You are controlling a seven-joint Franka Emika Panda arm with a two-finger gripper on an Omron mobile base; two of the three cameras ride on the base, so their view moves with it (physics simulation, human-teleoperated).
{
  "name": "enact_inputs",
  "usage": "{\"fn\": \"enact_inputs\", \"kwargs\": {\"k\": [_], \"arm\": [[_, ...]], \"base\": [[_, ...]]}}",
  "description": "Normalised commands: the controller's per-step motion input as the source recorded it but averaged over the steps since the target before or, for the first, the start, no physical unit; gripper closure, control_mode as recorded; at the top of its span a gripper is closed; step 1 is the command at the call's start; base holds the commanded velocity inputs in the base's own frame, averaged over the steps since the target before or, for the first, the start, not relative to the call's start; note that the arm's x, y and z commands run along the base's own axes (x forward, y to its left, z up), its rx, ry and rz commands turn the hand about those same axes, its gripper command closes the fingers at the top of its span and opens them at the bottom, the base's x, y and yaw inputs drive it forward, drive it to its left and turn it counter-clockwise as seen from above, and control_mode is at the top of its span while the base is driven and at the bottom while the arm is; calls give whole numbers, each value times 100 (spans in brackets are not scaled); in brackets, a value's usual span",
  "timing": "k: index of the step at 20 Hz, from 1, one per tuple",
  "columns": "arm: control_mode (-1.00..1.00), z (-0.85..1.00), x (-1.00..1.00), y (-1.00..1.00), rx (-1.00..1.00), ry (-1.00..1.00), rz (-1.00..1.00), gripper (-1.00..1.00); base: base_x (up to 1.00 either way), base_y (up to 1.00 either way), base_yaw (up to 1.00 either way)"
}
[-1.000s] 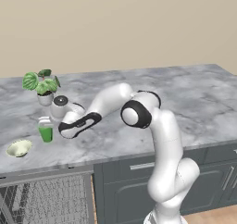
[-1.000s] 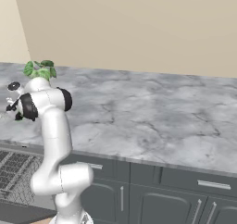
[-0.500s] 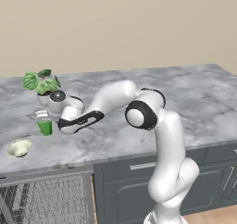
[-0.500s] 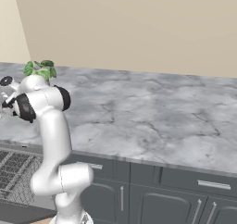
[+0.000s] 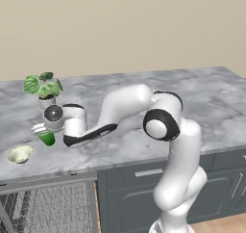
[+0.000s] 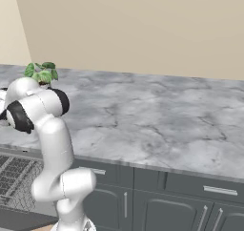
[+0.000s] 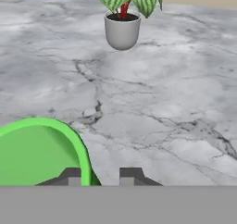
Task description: Pick up the cup and bowl from the counter, place them in the dishwasher, and close the dishwasher door.
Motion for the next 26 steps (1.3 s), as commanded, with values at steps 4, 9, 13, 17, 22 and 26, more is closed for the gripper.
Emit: {"fn": "enact_inputs", "kwargs": {"k": [4,9,13,17,22,26], "arm": [[-100,9,-97,0,-15,-20,17,100],[-100,2,-100,0,-14,-19,21,100],[-100,0,-95,0,-7,-13,21,100],[-100,0,-81,0,-6,-7,20,100],[-100,-5,-67,0,-3,-2,19,100],[-100,-25,-32,0,-1,0,16,100]], "base": [[0,0,0],[0,0,0],[0,0,0],[0,0,0],[0,0,0],[0,0,0]]}}
